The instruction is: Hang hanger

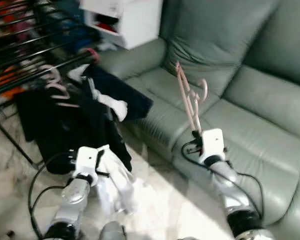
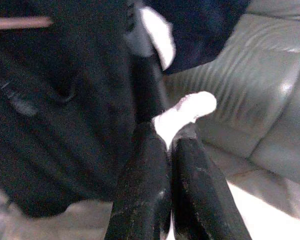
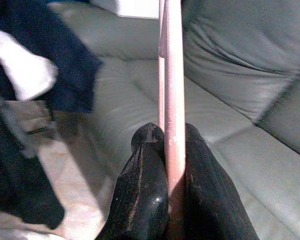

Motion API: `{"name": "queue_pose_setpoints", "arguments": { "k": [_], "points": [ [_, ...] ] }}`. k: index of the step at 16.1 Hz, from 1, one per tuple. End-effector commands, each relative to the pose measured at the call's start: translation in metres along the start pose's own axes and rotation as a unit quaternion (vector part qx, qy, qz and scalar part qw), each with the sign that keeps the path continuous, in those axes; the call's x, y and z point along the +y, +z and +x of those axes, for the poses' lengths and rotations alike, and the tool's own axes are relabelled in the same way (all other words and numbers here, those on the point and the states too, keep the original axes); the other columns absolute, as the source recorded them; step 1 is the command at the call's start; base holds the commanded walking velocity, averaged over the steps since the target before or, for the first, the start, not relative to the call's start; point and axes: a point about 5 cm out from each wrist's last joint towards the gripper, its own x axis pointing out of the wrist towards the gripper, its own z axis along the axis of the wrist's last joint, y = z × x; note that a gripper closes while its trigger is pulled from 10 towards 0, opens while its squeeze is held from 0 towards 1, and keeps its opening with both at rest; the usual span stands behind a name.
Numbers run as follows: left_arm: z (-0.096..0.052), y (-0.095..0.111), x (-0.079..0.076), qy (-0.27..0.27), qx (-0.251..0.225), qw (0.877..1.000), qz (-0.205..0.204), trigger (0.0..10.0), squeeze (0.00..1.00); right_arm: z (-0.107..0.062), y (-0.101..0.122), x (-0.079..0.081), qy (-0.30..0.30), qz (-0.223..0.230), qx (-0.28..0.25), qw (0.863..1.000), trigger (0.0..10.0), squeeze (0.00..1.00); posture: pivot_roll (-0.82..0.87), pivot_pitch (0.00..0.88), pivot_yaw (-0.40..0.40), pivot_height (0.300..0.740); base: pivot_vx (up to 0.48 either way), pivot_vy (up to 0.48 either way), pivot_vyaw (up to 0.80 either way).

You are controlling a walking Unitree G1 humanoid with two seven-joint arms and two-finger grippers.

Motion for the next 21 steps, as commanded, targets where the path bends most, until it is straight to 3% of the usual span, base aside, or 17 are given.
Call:
{"name": "queue_pose_setpoints", "arguments": {
  "k": [1, 3, 9, 11, 14, 16, 21],
  "points": [
    [0.002, 0.008, -0.002, 0.005, -0.014, 1.000, 0.008, 10.0, 0.00, 0.000, 0.002, 0.000, 0.000, 0.009, -0.003, 1.000, 10.0, 0.00, -0.02, 0.000, 0.010, 0.740, 0.000, 0.000, 0.80],
    [-0.001, 0.007, -0.004, 0.009, -0.015, 1.000, 0.007, 10.0, 0.00, -0.002, 0.000, -0.001, -0.003, 0.017, 0.001, 1.000, 10.0, 0.00, -0.02, 0.000, 0.016, 0.740, 0.000, 0.000, 0.80],
    [-0.011, 0.002, 0.012, 0.057, -0.007, 0.998, 0.020, 10.0, 0.00, -0.022, -0.019, -0.004, -0.026, 0.063, 0.039, 0.997, 10.0, 0.00, -0.02, 0.000, 0.018, 0.740, 0.000, 0.000, 0.80],
    [-0.013, 0.002, 0.013, 0.056, -0.007, 0.998, 0.031, 10.0, 0.00, -0.029, -0.026, -0.005, -0.034, 0.054, 0.057, 0.996, 10.0, 0.00, -0.01, 0.000, 0.023, 0.740, 0.000, 0.000, 0.80],
    [-0.024, -0.009, 0.022, 0.071, 0.012, 0.996, 0.044, 10.0, 0.00, -0.044, -0.045, -0.010, -0.030, 0.045, 0.130, 0.990, 10.0, 0.00, -0.01, 0.000, 0.020, 0.740, 0.000, 0.000, 0.00],
    [-0.029, -0.016, 0.032, 0.092, 0.028, 0.995, 0.034, 10.0, 0.00, -0.051, -0.056, -0.011, -0.021, 0.040, 0.150, 0.988, 10.0, 0.00, -0.01, 0.000, 0.020, 0.740, 0.000, 0.000, 0.00],
    [-0.024, -0.009, 0.031, 0.094, 0.017, 0.995, 0.030, 10.0, 0.00, -0.045, -0.050, -0.003, 0.003, 0.034, 0.146, 0.989, 10.0, 0.00, 0.00, 0.000, 0.017, 0.740, 0.000, 0.000, 0.16]
  ]
}}
